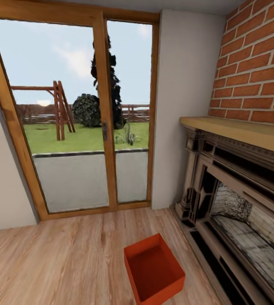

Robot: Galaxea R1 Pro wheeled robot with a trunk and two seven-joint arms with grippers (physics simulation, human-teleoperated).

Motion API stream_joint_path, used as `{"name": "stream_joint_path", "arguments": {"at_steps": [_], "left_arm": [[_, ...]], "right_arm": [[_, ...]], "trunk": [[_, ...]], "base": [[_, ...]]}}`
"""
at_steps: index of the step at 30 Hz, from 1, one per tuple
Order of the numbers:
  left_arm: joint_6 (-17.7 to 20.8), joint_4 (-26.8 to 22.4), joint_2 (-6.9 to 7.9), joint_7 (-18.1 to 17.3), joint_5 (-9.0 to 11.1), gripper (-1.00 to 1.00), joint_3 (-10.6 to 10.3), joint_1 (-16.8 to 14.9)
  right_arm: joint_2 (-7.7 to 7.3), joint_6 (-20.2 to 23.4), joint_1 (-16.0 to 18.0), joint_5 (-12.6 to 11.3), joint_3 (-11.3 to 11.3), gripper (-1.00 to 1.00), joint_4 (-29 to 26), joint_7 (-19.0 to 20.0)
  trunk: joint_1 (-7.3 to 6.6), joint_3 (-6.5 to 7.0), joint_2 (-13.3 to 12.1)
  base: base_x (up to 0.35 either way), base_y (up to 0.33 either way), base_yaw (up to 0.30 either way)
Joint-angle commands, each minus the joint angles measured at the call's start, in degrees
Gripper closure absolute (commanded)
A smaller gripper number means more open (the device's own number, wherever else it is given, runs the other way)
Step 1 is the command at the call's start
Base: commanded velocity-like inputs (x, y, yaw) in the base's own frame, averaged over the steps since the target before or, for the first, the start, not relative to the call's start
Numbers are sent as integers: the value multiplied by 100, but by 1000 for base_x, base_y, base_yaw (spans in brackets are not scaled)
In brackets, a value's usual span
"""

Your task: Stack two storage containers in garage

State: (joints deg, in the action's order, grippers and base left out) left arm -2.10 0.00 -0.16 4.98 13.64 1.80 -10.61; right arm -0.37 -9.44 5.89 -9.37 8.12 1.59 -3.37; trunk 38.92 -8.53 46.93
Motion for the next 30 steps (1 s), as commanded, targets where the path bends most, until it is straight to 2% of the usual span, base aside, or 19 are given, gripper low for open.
{"name": "stream_joint_path", "arguments": {"at_steps": [1, 8, 25, 30], "left_arm": [[-18, 1, -1, 12, 16, -100, 15, -3], [-18, 4, -1, 12, 16, -100, 18, -3], [-18, 0, -1, 12, 16, -100, 13, -3], [-18, 0, -5, 12, 16, -100, 14, -3]], "right_arm": [[2, -32, 9, -56, 49, -100, 17, -5], [0, -32, 9, -56, 50, -100, 17, 0], [-29, -31, 9, -48, 58, -100, 17, 1], [-9, -32, 9, -55, 53, -100, 17, -4]], "trunk": [[4, -8, 6], [4, -8, 6], [4, -8, 6], [4, -8, 6]], "base": [[319, 173, -245], [317, 181, -220], [315, 185, -19], [309, 195, -166]]}}
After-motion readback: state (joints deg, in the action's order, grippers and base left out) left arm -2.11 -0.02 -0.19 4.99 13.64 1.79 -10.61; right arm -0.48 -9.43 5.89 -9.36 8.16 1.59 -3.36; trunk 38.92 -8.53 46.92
